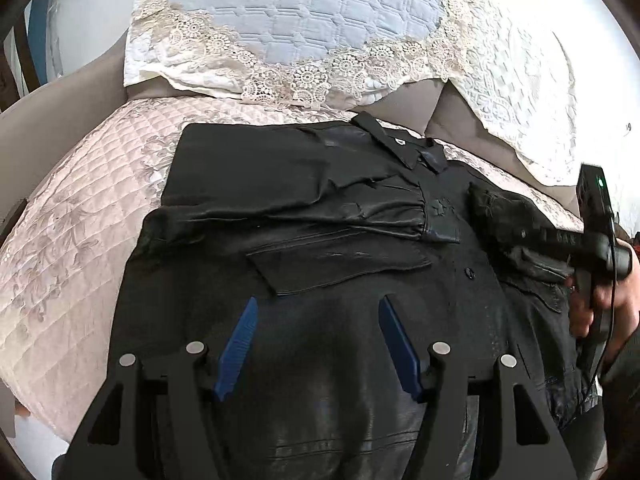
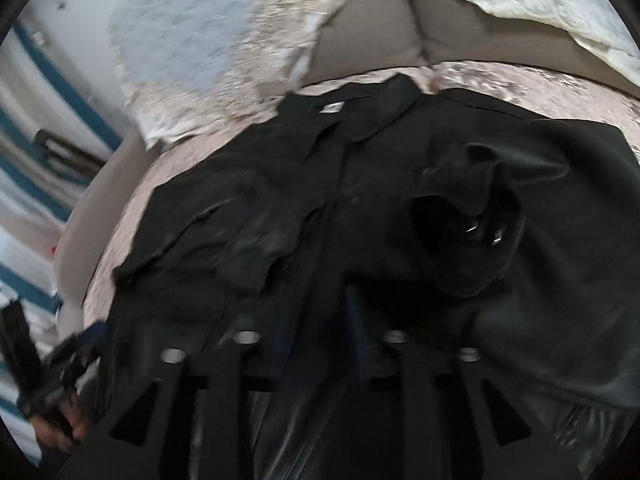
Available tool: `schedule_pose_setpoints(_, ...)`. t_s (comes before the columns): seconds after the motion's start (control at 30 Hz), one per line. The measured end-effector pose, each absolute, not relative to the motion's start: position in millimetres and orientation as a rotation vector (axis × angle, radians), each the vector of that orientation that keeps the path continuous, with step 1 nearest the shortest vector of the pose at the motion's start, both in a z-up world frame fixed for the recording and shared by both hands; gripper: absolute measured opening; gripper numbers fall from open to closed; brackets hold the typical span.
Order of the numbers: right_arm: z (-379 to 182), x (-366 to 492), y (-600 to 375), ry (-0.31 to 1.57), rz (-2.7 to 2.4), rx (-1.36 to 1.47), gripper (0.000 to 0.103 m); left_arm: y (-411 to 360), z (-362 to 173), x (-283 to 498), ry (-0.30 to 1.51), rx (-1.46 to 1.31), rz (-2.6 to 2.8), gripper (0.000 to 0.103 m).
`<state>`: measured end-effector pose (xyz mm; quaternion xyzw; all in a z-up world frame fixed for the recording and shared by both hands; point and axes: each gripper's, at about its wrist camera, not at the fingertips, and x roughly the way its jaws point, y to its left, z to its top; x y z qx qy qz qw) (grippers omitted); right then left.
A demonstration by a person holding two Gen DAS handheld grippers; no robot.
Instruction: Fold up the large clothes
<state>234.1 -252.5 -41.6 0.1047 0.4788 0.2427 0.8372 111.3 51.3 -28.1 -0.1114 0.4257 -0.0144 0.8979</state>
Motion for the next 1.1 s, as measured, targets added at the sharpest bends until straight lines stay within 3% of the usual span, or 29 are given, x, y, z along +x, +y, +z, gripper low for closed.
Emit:
schedule_pose_setpoints(0.23, -17.0, 214.1, -310.6, 0.887, 0.417, 0.35, 0.046, 41.0, -33.2, 117.0, 0.889, -0.233, -0.067, 0.065)
schedule_pose_setpoints(0.33, -26.9, 218.5, -356.3, 0.853, 0.248, 0.52, 0.056, 35.7, -35.0, 118.3, 0.894, -0.236, -0.085, 0.065)
schedule_pose_setpoints(0.5, -63.2, 257.8, -364.3, 0.985, 0.209, 0.638, 0.059, 32.8, -37.9, 120.1, 0.904, -0.238, -0.096, 0.065)
schedule_pose_setpoints(0.83, -6.8, 263.9, -253.8, 0.887, 0.685, 0.513, 0.059, 42.7, -24.0, 121.0, 0.872, -0.237, -0.061, 0.065)
schedule_pose_setpoints(1.1, -26.2, 221.5, -332.8, 0.865, 0.391, 0.444, 0.059, 54.1, -16.5, 135.5, 0.853, -0.211, -0.031, 0.065)
